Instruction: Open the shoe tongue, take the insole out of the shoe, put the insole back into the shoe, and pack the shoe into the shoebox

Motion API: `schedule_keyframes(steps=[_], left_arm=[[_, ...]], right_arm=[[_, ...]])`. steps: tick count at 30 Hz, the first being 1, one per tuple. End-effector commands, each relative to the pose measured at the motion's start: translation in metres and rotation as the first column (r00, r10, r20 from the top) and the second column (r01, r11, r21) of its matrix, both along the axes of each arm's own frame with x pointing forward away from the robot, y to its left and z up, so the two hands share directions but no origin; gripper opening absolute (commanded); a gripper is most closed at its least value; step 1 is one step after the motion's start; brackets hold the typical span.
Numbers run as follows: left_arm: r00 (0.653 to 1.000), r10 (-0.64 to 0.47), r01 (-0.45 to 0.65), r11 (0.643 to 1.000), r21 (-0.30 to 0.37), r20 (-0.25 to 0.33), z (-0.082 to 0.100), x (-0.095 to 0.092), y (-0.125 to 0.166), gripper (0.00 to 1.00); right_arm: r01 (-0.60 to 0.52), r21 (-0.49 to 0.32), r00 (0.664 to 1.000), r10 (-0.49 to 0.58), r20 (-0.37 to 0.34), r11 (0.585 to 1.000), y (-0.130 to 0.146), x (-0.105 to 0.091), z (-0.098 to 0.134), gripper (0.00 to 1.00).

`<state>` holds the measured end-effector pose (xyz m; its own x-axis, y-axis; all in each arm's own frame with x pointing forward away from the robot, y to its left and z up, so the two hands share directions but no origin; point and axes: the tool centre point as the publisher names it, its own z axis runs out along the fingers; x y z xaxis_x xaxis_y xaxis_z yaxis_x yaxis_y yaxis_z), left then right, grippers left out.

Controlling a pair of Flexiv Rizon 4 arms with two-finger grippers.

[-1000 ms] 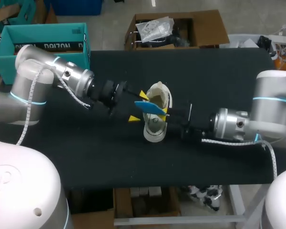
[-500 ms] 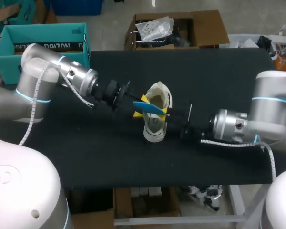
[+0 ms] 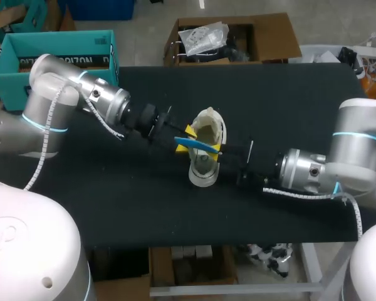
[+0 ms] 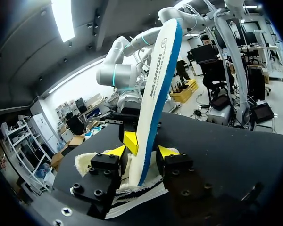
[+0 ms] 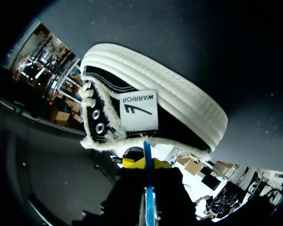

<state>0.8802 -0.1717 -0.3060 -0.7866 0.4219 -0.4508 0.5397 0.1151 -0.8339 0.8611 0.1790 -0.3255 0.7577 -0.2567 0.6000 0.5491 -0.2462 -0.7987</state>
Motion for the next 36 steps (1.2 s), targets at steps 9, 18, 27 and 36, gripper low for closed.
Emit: schedule_keyframes(steps=[9,18,27,36], left_arm=[[1.0,-0.015,0.015,1.0,-0.004,-0.013,-0.006,0.005,-0.003,0.24],[1.0,-0.027,0.027,1.0,0.005,0.008,-0.008,0.008,-0.006,0.0],[0.997,-0.062,0.062,0.998,0.003,0.054,-0.007,0.009,-0.005,0.0],[0.985,-0.119,0.115,0.993,0.04,0.126,-0.003,0.01,-0.003,0.0]], right_arm=[[0.0,0.007,1.0,0.0,0.006,1.0,0.001,0.004,-0.002,0.0],[0.003,0.006,1.0,-0.003,0.009,1.0,0.003,0.002,-0.002,0.0],[0.011,-0.012,1.0,-0.011,-0.001,1.0,0.004,-0.006,0.002,0.45],[0.039,-0.053,0.999,-0.04,-0.017,0.998,0.007,-0.014,0.009,0.48]])
